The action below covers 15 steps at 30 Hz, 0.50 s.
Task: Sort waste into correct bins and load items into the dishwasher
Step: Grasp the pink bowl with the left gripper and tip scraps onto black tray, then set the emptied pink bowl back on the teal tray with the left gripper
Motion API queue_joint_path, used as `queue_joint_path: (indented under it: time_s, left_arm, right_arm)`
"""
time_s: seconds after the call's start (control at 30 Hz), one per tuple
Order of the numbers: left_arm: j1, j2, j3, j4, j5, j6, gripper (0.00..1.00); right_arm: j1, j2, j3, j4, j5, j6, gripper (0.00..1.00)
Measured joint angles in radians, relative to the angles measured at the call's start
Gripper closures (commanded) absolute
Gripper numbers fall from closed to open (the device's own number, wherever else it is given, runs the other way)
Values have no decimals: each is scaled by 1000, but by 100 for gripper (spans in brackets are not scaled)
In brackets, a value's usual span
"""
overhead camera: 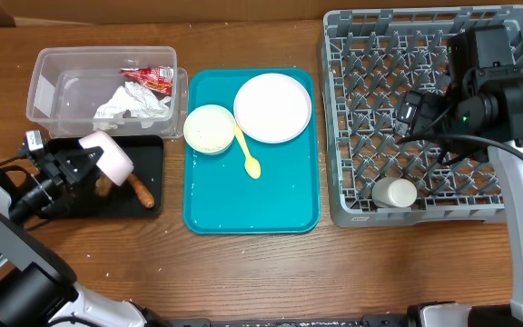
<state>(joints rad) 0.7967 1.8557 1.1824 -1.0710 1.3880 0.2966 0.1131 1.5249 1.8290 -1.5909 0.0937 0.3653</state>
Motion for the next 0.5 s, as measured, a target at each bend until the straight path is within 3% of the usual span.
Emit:
queue_joint_path:
  time_s: [0.27,0.4,0.5]
  left_arm:
    - [-81,4,40,-77,131,-26,96]
    - [-297,-27,171,-98,20,-10,96]
    - [-576,-74,303,-39,-182,-27,96]
  right_arm:
    - [0,0,0,2,0,0,0]
    - [0,0,0,2,0,0,0]
    - [0,0,0,1,0,0,0]
